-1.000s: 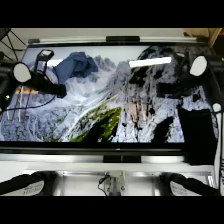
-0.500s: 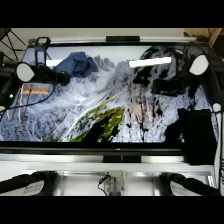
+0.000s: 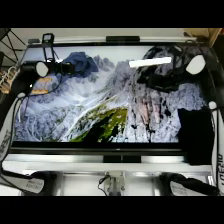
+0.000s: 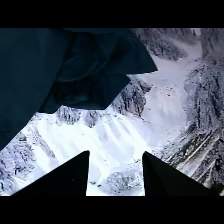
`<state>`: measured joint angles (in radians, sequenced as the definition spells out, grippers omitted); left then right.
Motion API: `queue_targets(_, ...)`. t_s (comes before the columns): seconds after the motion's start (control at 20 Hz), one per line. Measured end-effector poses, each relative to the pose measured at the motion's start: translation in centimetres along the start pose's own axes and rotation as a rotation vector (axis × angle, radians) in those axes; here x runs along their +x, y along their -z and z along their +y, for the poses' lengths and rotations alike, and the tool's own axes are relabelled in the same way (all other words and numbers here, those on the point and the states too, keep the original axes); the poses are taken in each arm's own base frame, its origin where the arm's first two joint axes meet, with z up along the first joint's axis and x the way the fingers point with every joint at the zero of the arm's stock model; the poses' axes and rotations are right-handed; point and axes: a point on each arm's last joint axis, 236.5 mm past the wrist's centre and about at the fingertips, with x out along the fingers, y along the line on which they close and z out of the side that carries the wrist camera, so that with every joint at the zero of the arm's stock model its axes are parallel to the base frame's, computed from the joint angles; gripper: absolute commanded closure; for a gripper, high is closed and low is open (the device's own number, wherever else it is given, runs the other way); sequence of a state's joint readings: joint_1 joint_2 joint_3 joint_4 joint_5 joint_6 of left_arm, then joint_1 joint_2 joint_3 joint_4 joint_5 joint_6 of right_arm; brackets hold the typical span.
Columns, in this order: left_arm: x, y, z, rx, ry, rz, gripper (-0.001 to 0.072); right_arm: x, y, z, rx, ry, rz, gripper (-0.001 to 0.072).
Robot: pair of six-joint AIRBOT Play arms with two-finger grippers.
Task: Fold the shirts.
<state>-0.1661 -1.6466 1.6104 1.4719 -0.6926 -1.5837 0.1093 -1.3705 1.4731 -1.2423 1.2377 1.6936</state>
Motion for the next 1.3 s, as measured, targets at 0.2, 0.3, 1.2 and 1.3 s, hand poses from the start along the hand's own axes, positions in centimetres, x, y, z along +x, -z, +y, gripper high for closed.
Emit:
queue_targets(0.2,6.0,-0.5,4.5,-0.07,-0.045,0.053,-0.0013,1.3,0.7,0.2,0.025,-0.021,0.046,0.0162)
queue_targets(0.3,8.4,0.1,6.1,-0.159,-0.04,0.077,-0.0013,1.8,1.4,0.2,0.035,-0.027,0.085,0.0162)
queue_targets(1.2,17.2,3.6,9.7,-0.57,0.054,-0.007,0.0119,3.8,5.5,4.3,-0.17,0.006,0.192,0.0162)
queue_targets(1.3,17.5,3.6,9.7,-0.599,0.063,-0.016,0.035,3.8,5.6,4.3,-0.176,0.008,0.193,0.0162)
